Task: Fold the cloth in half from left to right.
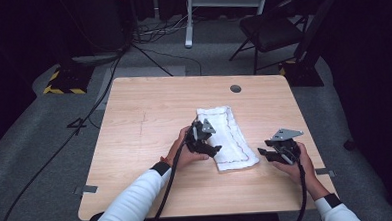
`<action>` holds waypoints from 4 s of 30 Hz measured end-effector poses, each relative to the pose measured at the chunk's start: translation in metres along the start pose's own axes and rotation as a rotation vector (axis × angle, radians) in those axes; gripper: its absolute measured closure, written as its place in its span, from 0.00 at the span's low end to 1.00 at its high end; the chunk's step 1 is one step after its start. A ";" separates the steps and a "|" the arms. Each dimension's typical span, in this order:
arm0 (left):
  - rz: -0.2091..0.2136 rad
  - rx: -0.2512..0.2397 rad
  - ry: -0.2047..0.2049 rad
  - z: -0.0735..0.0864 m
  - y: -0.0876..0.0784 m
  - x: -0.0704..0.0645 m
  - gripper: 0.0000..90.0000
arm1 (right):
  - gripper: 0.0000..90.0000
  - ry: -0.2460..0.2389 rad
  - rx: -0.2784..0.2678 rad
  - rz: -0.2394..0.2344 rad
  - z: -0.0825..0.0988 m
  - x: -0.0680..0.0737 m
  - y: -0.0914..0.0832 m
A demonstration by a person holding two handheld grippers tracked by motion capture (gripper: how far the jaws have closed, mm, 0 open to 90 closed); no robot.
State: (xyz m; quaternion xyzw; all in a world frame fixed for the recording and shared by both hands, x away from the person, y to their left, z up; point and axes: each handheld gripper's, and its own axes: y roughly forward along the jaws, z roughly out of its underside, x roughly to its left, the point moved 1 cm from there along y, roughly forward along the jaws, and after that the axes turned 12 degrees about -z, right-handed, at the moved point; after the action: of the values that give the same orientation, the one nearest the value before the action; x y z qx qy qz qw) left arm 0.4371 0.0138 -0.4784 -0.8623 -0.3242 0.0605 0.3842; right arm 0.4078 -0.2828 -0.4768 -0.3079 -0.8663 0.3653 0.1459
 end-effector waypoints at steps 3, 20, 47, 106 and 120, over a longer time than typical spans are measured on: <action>0.017 0.013 0.023 0.003 0.002 -0.011 0.24 | 0.58 -0.021 -0.008 -0.014 -0.005 -0.001 0.005; 0.020 0.101 0.039 0.018 0.008 -0.010 0.23 | 0.60 -0.089 0.054 -0.112 -0.011 0.009 0.034; 0.026 0.121 -0.010 0.066 -0.039 -0.015 0.23 | 0.49 -0.161 0.071 -0.241 -0.005 0.075 0.032; -0.169 0.067 -0.227 -0.009 0.064 0.097 0.27 | 0.54 0.050 -0.004 -0.068 -0.094 -0.046 0.114; -0.148 0.039 -0.209 -0.005 0.066 0.098 0.27 | 0.50 0.142 -0.005 -0.095 -0.100 -0.058 0.123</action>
State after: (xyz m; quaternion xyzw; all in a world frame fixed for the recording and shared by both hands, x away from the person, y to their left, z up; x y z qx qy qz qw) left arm 0.5497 0.0370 -0.5070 -0.8173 -0.4241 0.1280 0.3684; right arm 0.5525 -0.1988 -0.4982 -0.2917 -0.8685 0.3328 0.2232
